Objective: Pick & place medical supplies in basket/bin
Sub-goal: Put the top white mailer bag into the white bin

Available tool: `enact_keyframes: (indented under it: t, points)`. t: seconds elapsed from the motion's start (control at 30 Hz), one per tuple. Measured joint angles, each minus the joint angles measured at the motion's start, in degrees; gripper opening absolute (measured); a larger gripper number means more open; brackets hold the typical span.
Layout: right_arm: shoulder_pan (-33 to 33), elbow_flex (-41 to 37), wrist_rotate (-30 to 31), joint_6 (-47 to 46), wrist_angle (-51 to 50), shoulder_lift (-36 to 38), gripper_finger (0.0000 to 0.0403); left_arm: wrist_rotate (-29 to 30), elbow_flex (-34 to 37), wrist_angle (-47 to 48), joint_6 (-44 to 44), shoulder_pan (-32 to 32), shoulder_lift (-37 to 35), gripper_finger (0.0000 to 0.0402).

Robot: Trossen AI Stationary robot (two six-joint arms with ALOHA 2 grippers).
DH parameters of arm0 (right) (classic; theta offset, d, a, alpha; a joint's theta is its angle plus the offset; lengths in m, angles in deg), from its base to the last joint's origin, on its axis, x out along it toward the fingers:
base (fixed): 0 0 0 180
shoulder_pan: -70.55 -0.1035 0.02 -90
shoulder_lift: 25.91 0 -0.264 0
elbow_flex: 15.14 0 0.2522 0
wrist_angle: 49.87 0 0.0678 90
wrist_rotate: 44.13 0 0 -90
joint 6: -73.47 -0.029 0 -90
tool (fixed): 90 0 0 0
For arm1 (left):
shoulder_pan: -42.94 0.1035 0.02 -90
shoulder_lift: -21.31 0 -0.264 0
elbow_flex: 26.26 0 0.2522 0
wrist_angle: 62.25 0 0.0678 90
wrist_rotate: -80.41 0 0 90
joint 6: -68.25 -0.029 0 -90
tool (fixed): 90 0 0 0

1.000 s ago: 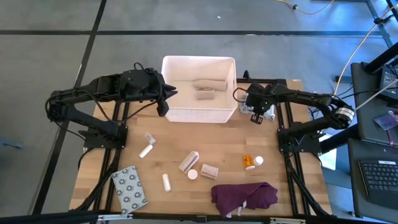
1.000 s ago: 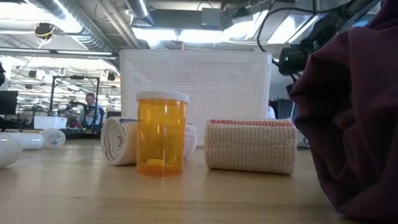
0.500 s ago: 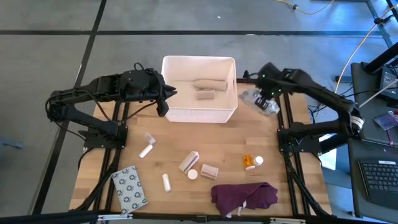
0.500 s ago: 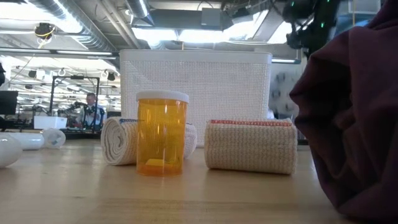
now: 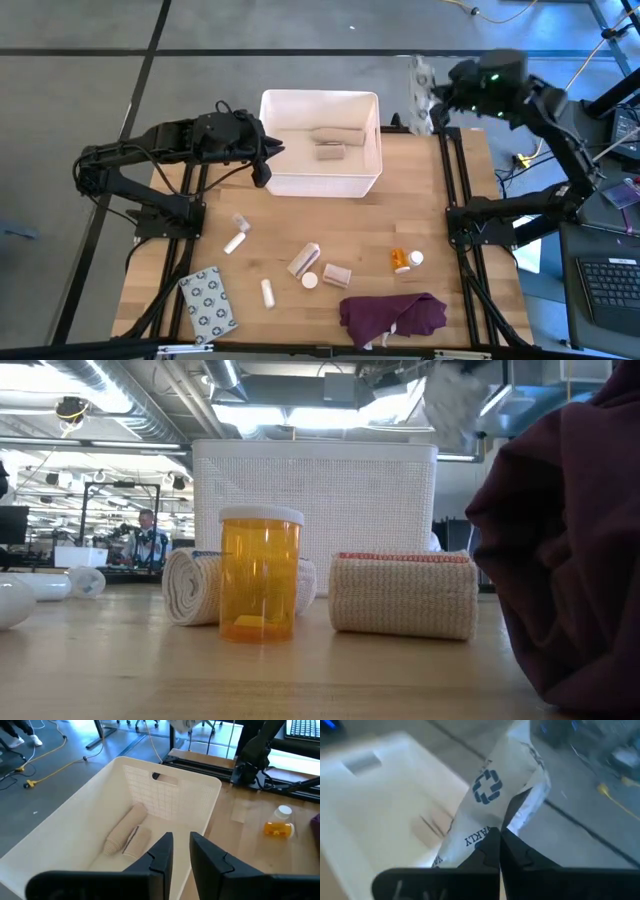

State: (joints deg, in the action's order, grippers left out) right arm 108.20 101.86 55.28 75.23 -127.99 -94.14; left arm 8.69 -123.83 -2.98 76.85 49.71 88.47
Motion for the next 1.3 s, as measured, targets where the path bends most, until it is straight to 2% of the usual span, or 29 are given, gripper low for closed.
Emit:
enact_keyframes:
  t: [0.17, 0.37, 0.6, 0.77, 1.3]
  points:
    - [-1.43, 7.93, -6.34, -0.01, 6.1, -4.92, 0.0, 0.08, 0.0, 0.0, -1.46, -0.02, -0.11, 0.0055]
    - [-4.61, 13.77, -12.53, 2.16, 14.28, -14.27, 0.0, 0.15, 0.02, 0.71, -1.44, -0.02, -0.97, 0.0056]
    - [-8.05, 19.1, -12.55, 8.91, 15.08, -26.89, 0.0, 0.18, 0.02, 4.55, 0.45, 0.0, -4.73, 0.0051]
    - [-9.85, 19.91, -12.55, 13.01, 15.21, -34.05, 0.0, 0.14, 0.02, 6.58, 3.25, -0.01, -7.55, 0.0049]
    - [-11.46, 19.95, -11.95, 20.88, 15.63, -49.11, 0.0, 0.15, 0.02, 10.51, 5.66, 0.0, -10.97, 0.0049]
